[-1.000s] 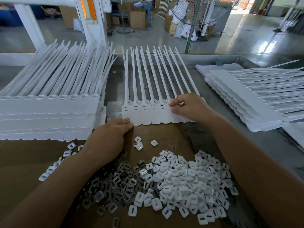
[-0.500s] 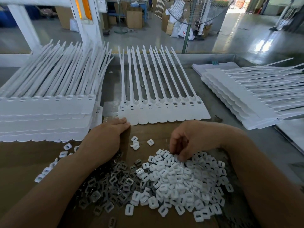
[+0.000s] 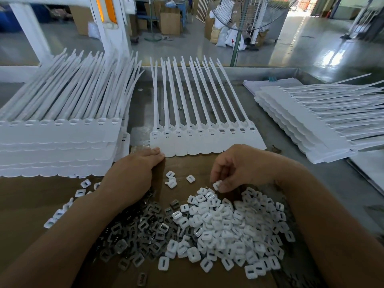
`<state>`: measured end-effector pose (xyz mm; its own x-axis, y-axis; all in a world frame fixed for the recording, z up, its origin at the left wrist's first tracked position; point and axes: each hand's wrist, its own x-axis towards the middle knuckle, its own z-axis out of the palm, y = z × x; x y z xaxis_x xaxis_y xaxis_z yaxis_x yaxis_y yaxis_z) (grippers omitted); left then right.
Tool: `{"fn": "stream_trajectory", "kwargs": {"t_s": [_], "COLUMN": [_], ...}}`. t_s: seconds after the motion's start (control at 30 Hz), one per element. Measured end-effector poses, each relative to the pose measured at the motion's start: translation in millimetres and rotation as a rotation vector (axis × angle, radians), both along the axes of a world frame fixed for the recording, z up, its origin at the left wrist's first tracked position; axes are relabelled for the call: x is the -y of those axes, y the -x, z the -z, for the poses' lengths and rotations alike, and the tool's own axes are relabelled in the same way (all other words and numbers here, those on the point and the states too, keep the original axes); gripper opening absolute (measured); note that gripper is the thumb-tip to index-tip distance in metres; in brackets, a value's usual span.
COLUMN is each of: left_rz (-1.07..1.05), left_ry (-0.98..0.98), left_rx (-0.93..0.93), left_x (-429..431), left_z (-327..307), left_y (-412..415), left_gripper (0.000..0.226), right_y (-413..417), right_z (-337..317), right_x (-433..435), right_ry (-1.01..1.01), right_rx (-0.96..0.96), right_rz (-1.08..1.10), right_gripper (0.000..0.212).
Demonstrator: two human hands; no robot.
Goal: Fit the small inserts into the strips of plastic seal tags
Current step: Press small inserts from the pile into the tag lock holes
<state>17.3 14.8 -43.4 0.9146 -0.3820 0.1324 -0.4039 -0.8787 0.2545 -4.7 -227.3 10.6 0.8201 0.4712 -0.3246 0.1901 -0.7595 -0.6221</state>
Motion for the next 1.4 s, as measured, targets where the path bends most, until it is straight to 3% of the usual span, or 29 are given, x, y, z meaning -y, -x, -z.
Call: {"fn": "stream_trajectory", "kwargs": {"t_s": [0.4,0.6,0.97,1.4], "left_rz": [0.015,0.011,0.011,0.012], "left_ry": [-0.02,-0.007,0.027,0.034], "left_rx": [-0.003,0.009,0.025,0.024], "left_x": [-1.3,-0.3,0.0,1.0], "left_z": [1.4,0.2,0.3,-0.2], "left_y": [-1.4,-1.0,0.2,-0.6], "left_gripper": [0.052,0.05,0.048,0.048], "right_y": [-1.8,-20.0,-71.6,-86.7], "right_z": [-0.6,2.9,24.6,37.1], "right_x": [11.5,16.3,25.5,19.7], "right_ry": [-0.101,-0.183,-0.115,-0.034], "right_rx": [0.052,0.24,0.406,0.434], "right_rz": [0.071,0.347,0.667,0.657], "right_gripper": [0.02,0.018,0.012,0.022]}}
